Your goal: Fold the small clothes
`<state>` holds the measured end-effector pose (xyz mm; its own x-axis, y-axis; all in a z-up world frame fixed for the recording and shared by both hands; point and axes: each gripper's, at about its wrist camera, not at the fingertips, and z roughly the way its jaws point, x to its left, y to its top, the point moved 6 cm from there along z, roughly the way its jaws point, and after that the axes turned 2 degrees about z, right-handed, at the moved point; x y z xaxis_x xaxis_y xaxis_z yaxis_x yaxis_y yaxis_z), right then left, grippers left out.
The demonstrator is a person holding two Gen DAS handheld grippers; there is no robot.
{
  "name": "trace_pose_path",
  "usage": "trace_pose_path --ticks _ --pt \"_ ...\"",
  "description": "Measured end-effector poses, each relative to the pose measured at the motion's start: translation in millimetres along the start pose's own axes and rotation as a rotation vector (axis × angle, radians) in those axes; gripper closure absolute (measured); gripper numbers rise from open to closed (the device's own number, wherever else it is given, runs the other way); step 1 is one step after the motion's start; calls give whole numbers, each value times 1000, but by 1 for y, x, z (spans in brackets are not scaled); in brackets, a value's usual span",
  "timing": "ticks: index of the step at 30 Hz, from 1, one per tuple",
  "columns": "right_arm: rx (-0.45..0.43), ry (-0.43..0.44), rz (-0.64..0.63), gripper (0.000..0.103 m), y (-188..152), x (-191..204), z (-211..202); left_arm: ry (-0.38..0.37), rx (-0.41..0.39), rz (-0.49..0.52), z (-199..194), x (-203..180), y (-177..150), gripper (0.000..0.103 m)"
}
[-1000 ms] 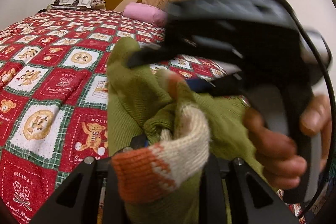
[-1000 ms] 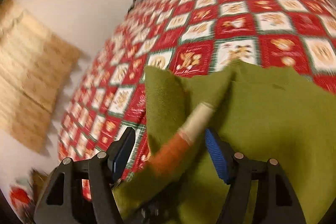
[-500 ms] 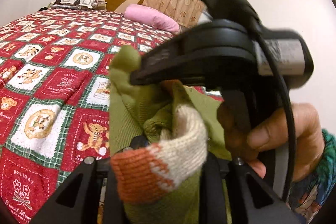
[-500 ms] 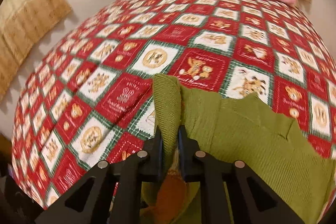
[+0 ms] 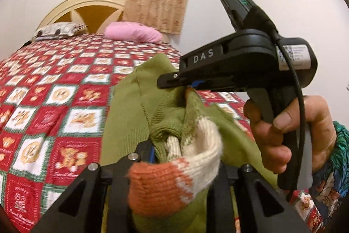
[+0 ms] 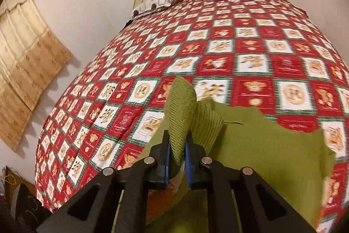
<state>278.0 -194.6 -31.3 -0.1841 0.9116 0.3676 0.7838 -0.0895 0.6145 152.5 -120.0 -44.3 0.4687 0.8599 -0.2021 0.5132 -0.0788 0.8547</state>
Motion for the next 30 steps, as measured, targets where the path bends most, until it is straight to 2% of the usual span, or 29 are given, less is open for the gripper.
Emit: trace_pose_path --ticks 6,10,14,20,30 --pt "-43 -14 65 93 -5 -55 -40 -56 20 70 17 -55 3 80" --pt "-41 -64 97 93 -16 -96 -55 -83 58 123 36 -95 -3 80" --pt "-41 -78 162 93 -30 -137 -63 -95 95 157 53 -124 -12 80" --pt "-12 -77 224 93 -50 -180 -53 -71 162 167 71 -138 -27 80" --pt "-29 -31 258 93 -62 -194 -34 -31 207 194 84 -148 -35 80"
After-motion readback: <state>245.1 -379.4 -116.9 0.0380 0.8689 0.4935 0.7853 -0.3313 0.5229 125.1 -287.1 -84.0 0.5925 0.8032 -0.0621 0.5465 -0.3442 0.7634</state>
